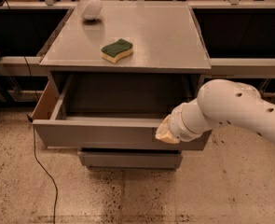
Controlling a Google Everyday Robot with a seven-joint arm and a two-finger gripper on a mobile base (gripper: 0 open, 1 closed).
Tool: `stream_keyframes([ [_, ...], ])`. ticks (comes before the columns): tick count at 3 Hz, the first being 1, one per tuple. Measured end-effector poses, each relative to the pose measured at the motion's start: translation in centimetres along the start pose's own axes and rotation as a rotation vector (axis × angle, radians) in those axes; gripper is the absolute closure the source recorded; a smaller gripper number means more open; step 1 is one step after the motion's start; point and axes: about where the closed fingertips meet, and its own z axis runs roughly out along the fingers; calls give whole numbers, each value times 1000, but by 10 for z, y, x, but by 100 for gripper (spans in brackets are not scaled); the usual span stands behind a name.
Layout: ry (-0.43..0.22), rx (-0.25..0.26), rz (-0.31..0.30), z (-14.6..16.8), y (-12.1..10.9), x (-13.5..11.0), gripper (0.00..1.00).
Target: Close top drawer
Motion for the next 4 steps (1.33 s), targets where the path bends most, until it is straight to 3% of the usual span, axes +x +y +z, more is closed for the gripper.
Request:
stream_keyframes([
  [2, -9, 39, 25, 32, -24, 17, 100],
  [3, -8, 63, 22, 45, -36, 19, 95],
  [4, -9, 91, 21, 49, -46, 18, 84],
])
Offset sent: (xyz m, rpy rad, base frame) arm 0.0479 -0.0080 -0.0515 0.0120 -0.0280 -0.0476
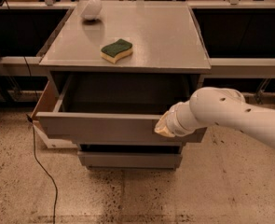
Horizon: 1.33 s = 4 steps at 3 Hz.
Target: Close top drawer
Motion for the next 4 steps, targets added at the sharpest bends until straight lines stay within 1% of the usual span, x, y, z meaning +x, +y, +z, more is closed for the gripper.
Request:
stream_keyframes([
  [1, -4, 34, -6, 4, -16, -7, 100],
  [2, -2, 57, -18, 10, -35, -14, 100],
  [3, 3, 82, -37, 18, -59, -24, 100],
  [4, 9, 93, -56, 29, -76, -33, 100],
])
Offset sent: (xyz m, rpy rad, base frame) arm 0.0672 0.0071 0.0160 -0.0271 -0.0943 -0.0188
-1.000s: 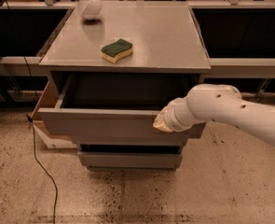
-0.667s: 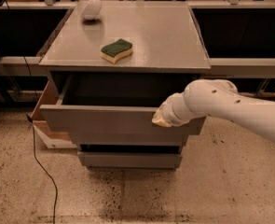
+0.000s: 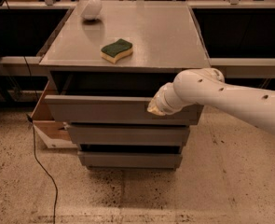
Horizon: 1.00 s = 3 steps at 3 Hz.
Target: Close top drawer
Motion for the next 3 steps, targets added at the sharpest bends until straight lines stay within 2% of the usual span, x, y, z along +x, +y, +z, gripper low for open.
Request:
stream_keyframes([
  [3, -19, 19, -54, 23, -33, -37, 100],
])
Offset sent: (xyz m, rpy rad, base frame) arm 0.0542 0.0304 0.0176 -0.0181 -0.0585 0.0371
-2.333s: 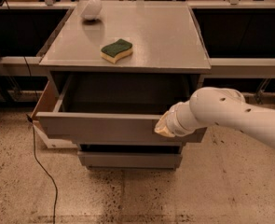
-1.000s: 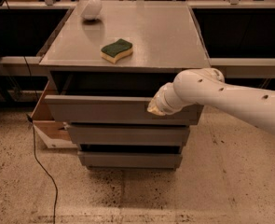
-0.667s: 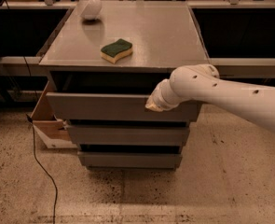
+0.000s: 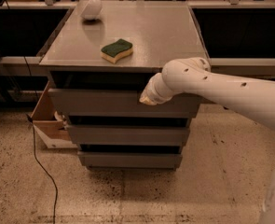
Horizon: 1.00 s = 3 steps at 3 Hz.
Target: Close top drawer
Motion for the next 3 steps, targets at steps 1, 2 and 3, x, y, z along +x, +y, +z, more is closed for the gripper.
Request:
stream_keyframes([
  [1, -14, -9, -22, 7, 1, -15, 100],
  [2, -21, -19, -24, 10, 7, -18, 100],
  [3, -16, -31, -21, 15, 15, -16, 100],
])
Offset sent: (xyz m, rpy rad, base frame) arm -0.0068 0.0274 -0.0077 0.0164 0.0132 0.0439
